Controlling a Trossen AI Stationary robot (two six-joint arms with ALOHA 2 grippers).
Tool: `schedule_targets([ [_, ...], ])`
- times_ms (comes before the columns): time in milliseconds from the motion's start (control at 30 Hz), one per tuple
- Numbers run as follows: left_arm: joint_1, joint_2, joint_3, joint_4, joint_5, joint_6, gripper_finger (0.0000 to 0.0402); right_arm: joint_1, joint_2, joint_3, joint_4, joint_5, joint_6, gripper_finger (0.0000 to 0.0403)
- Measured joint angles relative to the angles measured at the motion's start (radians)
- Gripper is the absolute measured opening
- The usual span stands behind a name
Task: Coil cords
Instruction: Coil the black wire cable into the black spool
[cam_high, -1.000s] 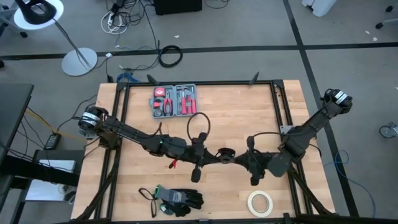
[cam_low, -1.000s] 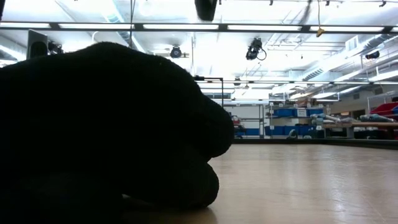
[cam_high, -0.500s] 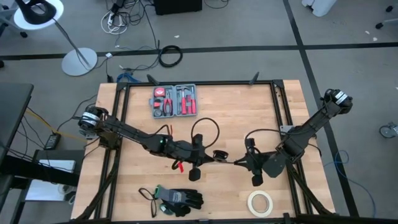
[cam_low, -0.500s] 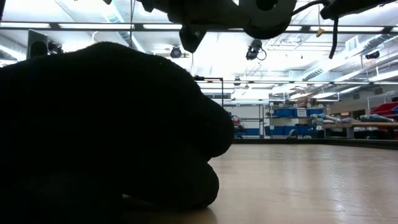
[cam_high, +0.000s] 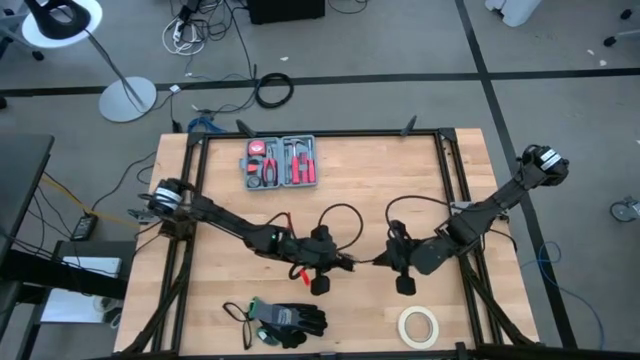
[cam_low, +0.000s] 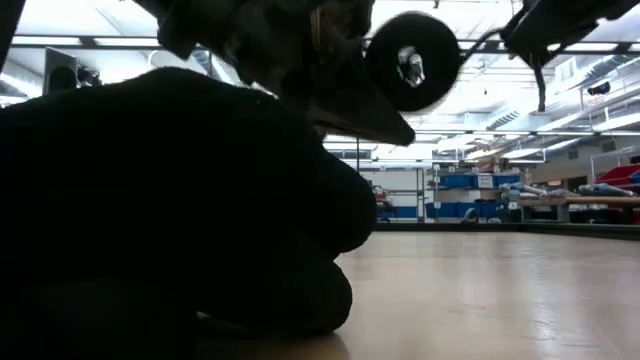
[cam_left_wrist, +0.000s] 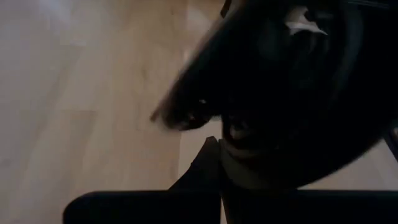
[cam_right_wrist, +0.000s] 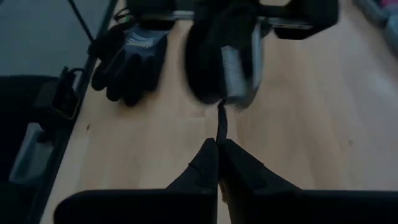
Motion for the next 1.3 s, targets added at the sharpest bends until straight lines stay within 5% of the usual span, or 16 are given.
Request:
schedule_targets([
  [300, 0.000, 0.049, 0.000, 0.058, 0.017, -0.025, 0.0000, -0.036, 0.125, 0.000, -0.008, -0.176, 0.071, 0.0023],
  [567, -0.005, 0.048, 0.000, 0.022, 0.018, -0.062, 0.0000, -0.057, 0.219, 0.000, -0.008, -0.213, 0.145, 0.0070],
  [800, -0.007, 0.047, 0.000, 0.001, 0.012, -0.090, 0.0000, -0.085, 0.231, 0.000, -0.008, -0.231, 0.147, 0.0078],
  [933, -0.013, 0.047, 0.000, 0.037, 0.043, -0.081, 0.0000, -0.108, 0.202, 0.000, -0.042, -0.327, 0.147, 0.0079],
  [1300, -0.023, 0.047, 0.001, 0.059, 0.156, -0.154, 0.0000, -0.117, 0.169, 0.001, 0.033, -0.360, 0.421, 0.0078],
])
